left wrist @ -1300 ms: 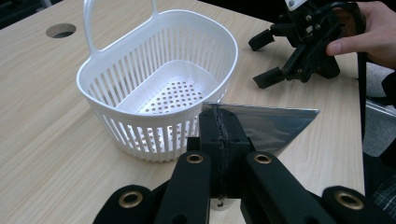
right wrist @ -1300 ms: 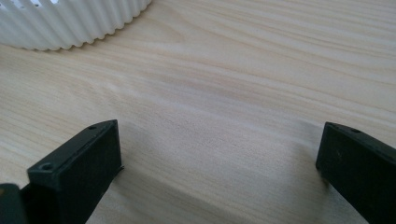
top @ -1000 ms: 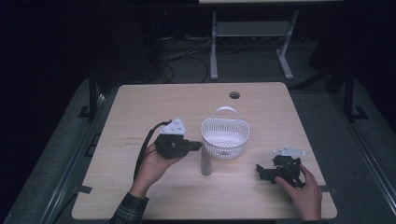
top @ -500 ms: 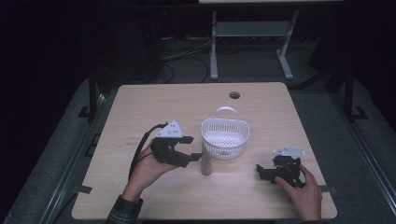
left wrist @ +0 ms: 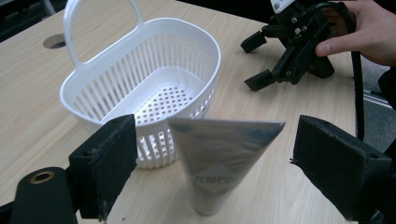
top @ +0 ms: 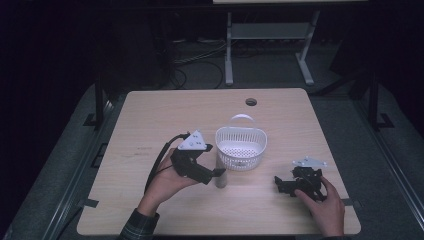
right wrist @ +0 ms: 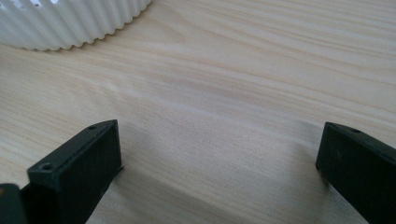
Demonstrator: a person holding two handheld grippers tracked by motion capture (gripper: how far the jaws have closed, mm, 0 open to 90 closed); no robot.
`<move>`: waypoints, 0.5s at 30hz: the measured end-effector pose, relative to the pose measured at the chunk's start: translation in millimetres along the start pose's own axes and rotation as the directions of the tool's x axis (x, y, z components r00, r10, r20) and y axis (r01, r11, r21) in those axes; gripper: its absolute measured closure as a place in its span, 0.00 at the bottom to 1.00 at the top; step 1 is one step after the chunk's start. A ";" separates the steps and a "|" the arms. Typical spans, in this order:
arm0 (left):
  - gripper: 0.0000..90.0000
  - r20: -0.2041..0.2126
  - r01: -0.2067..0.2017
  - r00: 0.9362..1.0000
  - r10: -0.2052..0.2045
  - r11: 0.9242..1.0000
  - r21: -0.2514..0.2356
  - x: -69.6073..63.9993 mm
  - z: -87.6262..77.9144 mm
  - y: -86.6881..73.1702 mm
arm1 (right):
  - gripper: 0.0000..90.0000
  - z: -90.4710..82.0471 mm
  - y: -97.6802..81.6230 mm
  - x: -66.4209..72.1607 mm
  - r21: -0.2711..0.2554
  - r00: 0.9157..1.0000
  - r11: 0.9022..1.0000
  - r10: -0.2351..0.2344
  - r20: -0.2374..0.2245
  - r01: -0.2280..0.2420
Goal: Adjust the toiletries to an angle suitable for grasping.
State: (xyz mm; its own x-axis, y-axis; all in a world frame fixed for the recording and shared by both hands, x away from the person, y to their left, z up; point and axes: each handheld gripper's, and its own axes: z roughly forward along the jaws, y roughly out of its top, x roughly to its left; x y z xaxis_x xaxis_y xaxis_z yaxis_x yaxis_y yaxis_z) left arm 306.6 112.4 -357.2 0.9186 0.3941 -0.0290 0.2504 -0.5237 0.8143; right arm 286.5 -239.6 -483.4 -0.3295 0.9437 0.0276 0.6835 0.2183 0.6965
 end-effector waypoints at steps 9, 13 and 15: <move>0.11 0.010 -0.014 1.000 0.014 1.000 0.009 -4.8 14.4 3.8 | 0.00 0.0 0.0 0.0 0.000 1.000 1.000 0.000 0.000 0.000; 0.11 0.013 -0.025 1.000 0.025 0.999 0.019 -7.0 20.9 4.3 | 0.00 0.0 0.0 0.0 0.000 1.000 1.000 0.000 0.000 0.000; 0.11 0.015 -0.025 1.000 0.024 1.000 0.018 -8.1 23.4 4.5 | 0.00 0.0 0.0 0.0 0.000 1.000 1.000 0.000 0.000 0.000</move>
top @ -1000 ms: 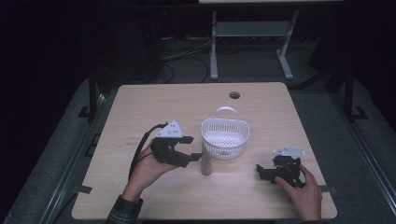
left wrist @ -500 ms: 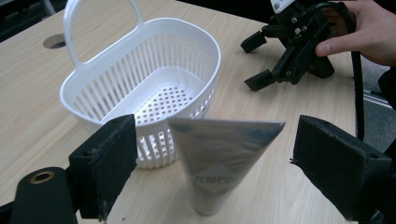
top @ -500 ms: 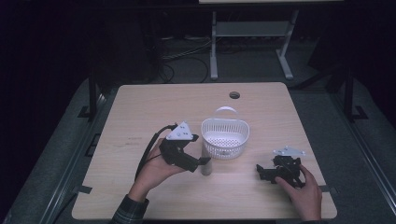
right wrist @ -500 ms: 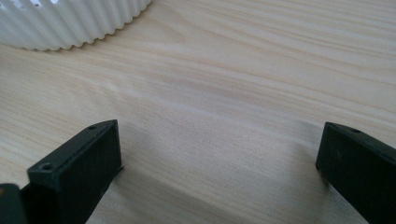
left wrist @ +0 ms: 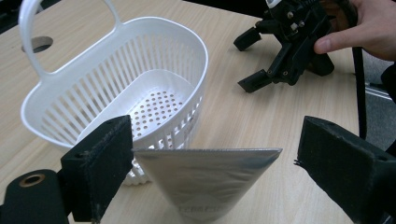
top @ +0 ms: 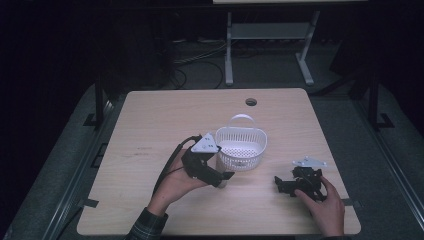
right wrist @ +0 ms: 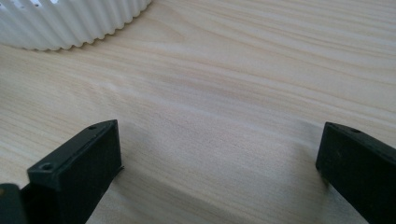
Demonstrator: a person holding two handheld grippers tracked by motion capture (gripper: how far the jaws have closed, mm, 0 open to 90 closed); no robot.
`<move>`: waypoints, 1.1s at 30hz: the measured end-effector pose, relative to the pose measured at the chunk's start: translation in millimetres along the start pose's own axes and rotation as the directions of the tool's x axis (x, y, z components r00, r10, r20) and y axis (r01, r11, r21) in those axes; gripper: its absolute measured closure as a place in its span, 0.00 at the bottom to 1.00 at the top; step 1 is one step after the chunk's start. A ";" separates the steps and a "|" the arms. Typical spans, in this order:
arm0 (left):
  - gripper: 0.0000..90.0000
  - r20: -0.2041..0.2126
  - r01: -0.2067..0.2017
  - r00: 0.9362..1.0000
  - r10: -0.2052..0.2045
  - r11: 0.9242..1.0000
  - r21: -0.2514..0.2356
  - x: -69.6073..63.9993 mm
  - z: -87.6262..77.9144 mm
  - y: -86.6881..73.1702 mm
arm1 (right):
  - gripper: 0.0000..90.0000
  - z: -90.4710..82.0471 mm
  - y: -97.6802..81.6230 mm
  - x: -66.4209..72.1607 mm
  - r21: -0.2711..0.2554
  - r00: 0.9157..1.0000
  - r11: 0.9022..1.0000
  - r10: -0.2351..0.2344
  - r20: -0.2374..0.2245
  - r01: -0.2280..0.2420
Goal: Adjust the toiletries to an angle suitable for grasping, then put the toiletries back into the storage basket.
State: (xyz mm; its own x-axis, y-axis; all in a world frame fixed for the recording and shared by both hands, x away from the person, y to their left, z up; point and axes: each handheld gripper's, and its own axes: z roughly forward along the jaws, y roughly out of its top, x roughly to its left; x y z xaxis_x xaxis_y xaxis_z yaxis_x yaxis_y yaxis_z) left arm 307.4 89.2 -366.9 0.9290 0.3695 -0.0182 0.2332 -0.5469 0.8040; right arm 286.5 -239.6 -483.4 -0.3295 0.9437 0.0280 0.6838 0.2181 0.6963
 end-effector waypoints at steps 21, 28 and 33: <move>0.24 -0.030 -0.007 1.000 0.008 1.000 0.028 0.2 8.4 -0.4 | 0.00 0.0 0.0 0.1 0.000 1.000 1.000 0.001 0.000 -0.001; 0.29 -0.035 -0.005 0.999 0.006 1.000 0.027 1.7 7.1 -1.1 | 0.00 0.1 0.0 0.0 0.000 1.000 1.000 0.001 0.000 -0.001; 0.32 -0.036 -0.003 0.999 0.004 1.000 0.024 2.8 6.6 -1.7 | 0.00 0.0 0.0 0.1 0.000 1.000 1.000 0.001 0.000 -0.001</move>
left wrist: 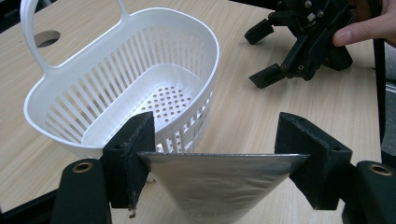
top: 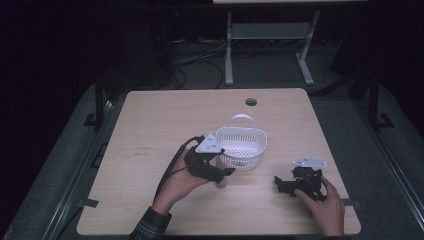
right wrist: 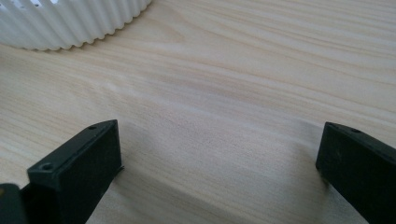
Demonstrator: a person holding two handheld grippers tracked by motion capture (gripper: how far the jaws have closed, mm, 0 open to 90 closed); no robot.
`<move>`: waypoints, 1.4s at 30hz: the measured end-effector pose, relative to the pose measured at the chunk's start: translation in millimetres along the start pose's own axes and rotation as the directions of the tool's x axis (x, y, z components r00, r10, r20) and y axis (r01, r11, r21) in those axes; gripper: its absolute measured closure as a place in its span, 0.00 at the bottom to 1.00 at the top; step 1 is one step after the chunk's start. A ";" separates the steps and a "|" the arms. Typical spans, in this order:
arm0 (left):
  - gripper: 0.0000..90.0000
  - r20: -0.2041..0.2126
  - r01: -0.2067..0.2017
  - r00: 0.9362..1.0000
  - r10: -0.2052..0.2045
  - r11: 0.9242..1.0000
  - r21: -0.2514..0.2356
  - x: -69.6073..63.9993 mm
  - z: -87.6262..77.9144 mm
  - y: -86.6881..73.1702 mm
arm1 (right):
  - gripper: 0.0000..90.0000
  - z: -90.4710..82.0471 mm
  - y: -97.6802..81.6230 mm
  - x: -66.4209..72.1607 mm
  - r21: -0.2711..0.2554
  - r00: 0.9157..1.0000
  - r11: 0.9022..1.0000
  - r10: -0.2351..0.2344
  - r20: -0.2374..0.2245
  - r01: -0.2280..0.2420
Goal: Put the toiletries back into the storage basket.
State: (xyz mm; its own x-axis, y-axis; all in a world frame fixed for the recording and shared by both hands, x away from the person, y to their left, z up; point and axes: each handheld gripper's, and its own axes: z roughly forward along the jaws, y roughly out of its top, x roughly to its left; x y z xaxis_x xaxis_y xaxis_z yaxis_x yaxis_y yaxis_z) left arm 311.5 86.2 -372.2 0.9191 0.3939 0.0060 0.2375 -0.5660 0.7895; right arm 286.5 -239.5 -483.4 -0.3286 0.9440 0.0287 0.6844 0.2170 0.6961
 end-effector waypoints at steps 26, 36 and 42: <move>0.33 0.015 0.017 1.000 -0.017 1.000 -0.002 4.5 -7.2 8.2 | 0.00 0.0 0.0 -0.1 0.000 1.000 1.000 -0.002 0.000 0.002; 0.33 0.029 0.025 0.999 -0.025 1.000 0.001 8.4 -15.4 12.8 | 0.00 0.0 0.0 -0.1 0.000 1.000 1.000 -0.001 0.000 0.001; 0.33 0.028 0.021 0.999 -0.021 1.000 -0.004 10.4 -21.1 15.2 | 0.00 0.0 0.0 0.0 0.000 1.000 1.000 -0.001 0.000 0.001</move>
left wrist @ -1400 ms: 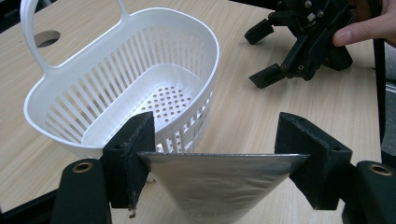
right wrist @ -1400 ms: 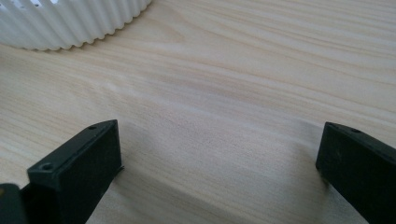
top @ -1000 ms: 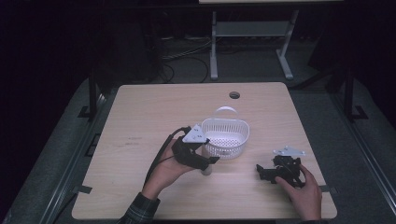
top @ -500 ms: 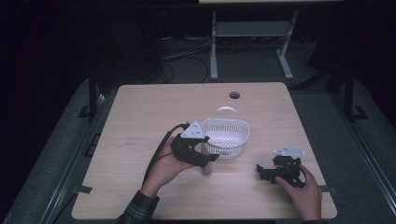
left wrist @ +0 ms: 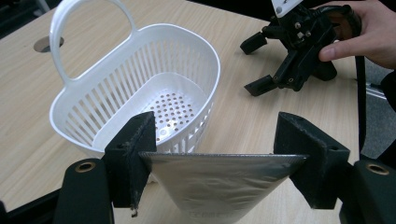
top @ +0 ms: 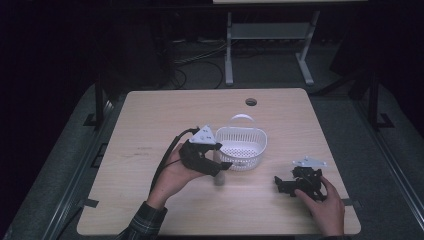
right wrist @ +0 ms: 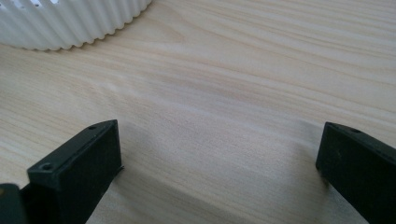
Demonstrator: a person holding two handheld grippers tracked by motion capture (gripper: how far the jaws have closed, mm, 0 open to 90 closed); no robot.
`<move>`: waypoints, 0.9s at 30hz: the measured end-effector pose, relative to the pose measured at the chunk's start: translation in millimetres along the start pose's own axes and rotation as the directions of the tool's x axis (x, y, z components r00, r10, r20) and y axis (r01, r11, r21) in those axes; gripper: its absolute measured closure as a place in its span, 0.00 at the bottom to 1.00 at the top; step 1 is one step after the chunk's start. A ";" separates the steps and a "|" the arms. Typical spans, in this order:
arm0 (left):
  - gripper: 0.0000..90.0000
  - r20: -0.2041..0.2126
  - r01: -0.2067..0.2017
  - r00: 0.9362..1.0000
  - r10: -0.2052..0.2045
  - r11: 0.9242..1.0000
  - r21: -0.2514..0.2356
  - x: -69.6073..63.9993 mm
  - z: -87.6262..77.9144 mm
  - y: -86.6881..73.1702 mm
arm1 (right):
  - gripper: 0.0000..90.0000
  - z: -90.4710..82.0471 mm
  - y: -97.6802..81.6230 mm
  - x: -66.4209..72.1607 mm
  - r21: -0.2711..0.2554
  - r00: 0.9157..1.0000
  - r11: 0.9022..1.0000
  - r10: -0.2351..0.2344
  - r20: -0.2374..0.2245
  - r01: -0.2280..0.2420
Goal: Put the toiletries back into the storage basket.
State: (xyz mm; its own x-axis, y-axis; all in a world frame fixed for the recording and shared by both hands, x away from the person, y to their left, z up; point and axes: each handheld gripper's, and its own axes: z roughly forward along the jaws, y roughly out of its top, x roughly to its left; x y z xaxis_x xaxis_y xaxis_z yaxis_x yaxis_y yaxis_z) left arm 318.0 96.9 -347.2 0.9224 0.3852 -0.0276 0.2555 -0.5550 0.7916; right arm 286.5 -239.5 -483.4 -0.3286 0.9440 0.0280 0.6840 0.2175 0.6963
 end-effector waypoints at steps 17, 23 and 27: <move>0.33 -0.011 -0.003 1.000 0.003 1.000 -0.008 8.1 -15.6 9.8 | 0.00 -0.1 0.0 0.0 0.000 1.000 1.000 0.000 -0.002 0.000; 0.33 -0.008 0.004 1.000 -0.005 1.000 -0.024 12.5 -22.3 15.0 | 0.00 0.0 0.0 -0.2 -0.002 1.000 1.000 -0.003 -0.001 0.003; 0.33 -0.008 0.007 1.000 -0.008 0.999 -0.031 15.3 -26.5 17.1 | 0.00 -0.1 0.0 -0.1 -0.001 1.000 1.000 -0.001 -0.001 0.001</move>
State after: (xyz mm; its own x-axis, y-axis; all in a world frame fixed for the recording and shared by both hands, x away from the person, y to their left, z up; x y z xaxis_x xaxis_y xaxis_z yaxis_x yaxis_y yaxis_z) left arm 328.8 112.9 -317.9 0.9182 0.3951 -0.0290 0.2533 -0.5292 0.8098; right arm 286.4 -239.6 -483.3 -0.3300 0.9436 0.0276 0.6831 0.2185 0.6969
